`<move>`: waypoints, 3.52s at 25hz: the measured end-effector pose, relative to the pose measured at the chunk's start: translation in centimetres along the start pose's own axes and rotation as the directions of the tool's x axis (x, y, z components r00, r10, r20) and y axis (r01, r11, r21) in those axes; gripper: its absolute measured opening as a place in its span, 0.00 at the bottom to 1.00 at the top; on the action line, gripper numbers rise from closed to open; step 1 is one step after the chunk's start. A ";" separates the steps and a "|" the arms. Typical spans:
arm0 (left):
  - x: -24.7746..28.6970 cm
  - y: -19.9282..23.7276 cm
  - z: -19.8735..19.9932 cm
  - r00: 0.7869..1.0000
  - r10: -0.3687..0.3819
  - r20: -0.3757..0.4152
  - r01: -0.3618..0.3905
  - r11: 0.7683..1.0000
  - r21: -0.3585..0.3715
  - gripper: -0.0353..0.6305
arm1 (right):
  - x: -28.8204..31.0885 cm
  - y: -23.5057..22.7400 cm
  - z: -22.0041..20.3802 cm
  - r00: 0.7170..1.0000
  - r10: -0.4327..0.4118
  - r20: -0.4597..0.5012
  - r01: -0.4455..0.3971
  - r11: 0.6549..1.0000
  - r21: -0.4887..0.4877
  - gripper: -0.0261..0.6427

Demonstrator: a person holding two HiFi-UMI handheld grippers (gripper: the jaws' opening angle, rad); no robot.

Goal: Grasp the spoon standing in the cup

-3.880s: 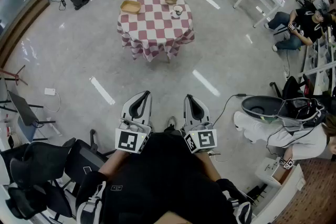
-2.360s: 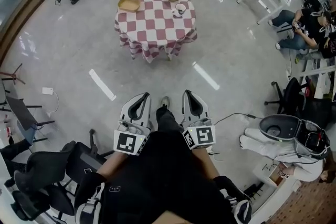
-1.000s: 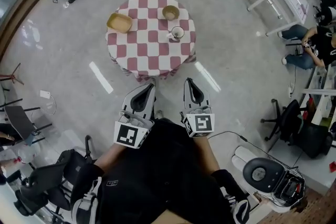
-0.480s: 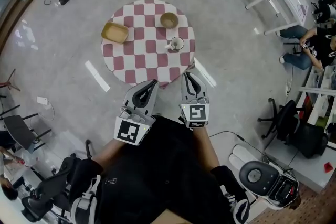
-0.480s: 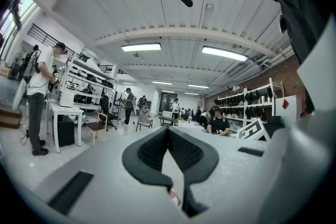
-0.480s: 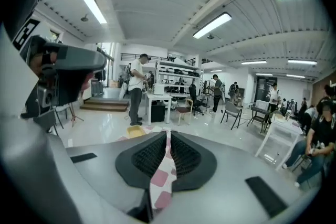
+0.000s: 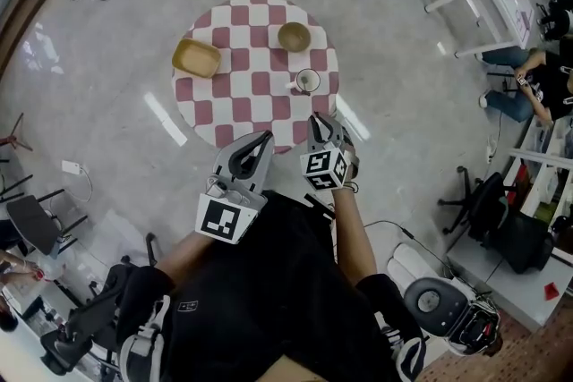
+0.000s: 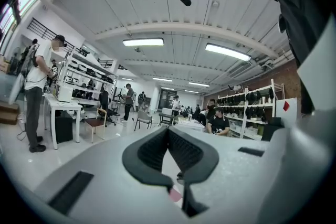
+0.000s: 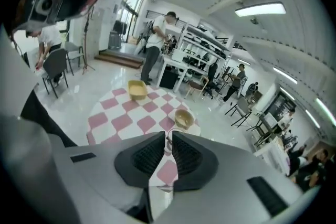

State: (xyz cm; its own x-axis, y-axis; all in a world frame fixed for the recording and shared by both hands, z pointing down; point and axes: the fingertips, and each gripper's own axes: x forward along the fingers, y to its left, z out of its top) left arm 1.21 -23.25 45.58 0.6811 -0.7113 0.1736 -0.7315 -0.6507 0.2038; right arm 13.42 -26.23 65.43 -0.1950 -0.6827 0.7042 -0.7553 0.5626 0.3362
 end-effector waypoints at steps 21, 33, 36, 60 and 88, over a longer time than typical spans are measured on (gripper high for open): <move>5.3 6.5 0.0 0.998 0.028 -0.054 -0.032 0.997 -0.063 0.07 | 13.9 -0.2 -5.1 0.958 0.024 -0.286 -0.123 0.934 -0.334 0.23; 4.8 7.6 -0.8 0.996 0.062 -0.060 -0.067 0.994 -0.082 0.07 | 14.4 0.0 -5.3 0.954 0.022 -0.298 -0.135 0.921 -0.365 0.14; 4.3 7.0 -0.6 0.997 0.064 -0.051 -0.068 0.994 -0.081 0.07 | 13.8 -0.2 -5.1 0.960 0.007 -0.281 -0.117 0.920 -0.375 0.14; -5.4 -6.5 -0.2 0.993 0.060 0.105 -0.066 0.997 0.049 0.07 | -8.7 0.7 -1.0 0.966 -0.186 0.182 0.189 0.982 0.000 0.14; -18.3 -12.5 -2.1 0.983 0.078 0.165 -0.099 0.987 0.126 0.07 | -29.6 9.2 -0.1 0.851 -0.251 0.461 -0.050 0.835 0.548 0.14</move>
State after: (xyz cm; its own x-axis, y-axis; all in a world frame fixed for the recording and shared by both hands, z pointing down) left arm -2.00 -1.54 41.91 0.6075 -0.7939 0.0273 -0.7936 -0.6052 0.0625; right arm 12.28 -0.77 47.77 -0.2645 -0.9374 0.2264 -0.9638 0.2486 -0.0968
